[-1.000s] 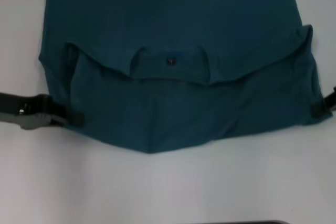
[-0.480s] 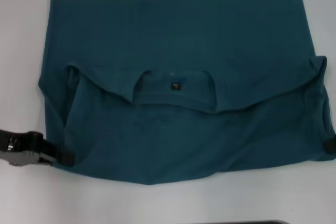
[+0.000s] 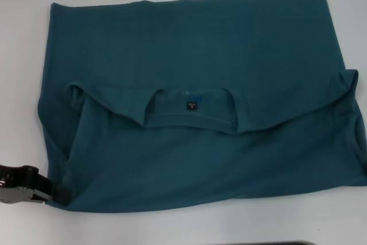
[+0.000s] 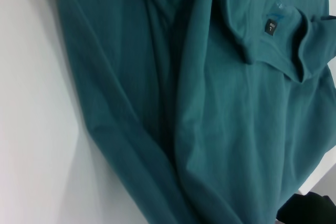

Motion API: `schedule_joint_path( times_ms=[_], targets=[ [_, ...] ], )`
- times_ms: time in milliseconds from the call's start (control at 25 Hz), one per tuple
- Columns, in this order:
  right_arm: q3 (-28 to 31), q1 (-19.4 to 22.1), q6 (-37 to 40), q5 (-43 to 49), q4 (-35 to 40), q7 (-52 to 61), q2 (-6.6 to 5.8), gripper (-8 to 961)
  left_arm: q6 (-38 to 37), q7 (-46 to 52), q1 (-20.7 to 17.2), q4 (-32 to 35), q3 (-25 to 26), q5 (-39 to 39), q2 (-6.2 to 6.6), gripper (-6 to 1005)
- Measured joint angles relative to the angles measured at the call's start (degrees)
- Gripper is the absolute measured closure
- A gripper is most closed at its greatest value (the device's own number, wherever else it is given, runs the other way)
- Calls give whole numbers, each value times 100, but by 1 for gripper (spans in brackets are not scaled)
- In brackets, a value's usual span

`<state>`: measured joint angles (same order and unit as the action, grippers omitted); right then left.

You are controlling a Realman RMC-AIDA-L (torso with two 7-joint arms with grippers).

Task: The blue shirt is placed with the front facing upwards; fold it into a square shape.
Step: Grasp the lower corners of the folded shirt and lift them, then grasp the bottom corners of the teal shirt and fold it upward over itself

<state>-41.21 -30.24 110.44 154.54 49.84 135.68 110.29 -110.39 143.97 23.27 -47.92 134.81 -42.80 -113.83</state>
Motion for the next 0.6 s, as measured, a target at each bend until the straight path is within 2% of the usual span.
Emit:
schedule_joint_path(
  times_ms=[600],
  targets=[
    [-23, 76, 255, 59, 0, -149, 2, 881, -278, -82, -16, 5, -96, 226, -46, 992]
  ],
)
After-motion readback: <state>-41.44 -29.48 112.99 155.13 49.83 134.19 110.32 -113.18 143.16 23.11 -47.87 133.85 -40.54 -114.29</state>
